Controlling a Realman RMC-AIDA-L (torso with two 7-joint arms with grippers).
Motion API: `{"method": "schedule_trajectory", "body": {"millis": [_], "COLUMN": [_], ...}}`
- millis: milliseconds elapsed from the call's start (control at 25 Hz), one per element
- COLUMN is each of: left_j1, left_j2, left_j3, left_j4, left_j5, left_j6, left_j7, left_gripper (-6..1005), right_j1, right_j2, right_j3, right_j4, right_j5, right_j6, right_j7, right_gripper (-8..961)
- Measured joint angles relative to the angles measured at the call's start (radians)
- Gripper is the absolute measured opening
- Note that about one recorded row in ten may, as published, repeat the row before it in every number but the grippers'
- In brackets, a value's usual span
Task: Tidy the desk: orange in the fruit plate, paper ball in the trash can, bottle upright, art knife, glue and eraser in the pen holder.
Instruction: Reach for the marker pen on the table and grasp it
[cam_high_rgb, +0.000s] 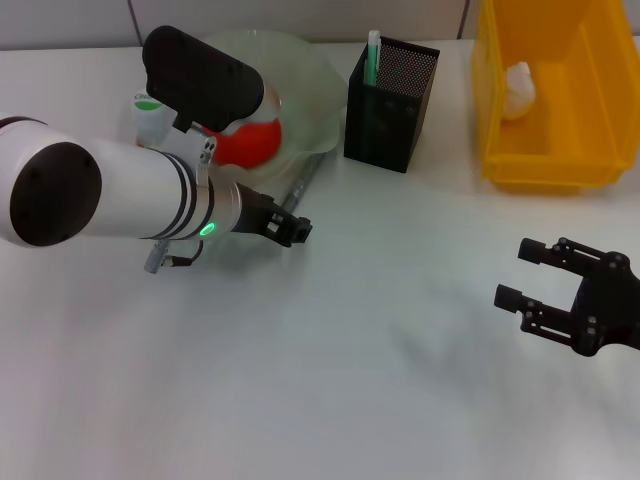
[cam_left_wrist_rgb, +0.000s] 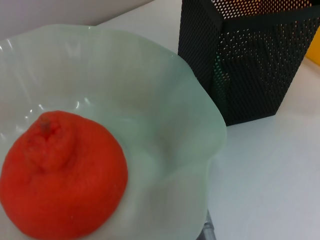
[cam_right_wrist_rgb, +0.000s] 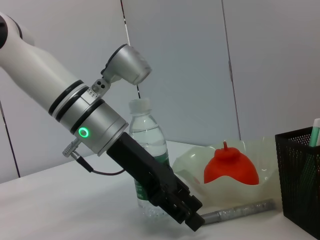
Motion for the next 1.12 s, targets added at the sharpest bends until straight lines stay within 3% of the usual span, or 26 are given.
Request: {"method": "schedule_trajectory", "body": {"millis": [1120], "left_j1": [-0.035], "left_j2": [-0.002], "left_j3": [0.007], "left_j4": [0.054], "left_j5": [0.0], "left_j6": [0.018], "left_j7": [-0.027], "left_gripper": [365], "right_j1": [0.001], "right_j2": [0.0], "right_j3": [0.0], "right_j4": [0.002], "right_j5": [0.0], "right_j6": [0.0], "right_j7": [-0.001], "right_gripper": [693]}}
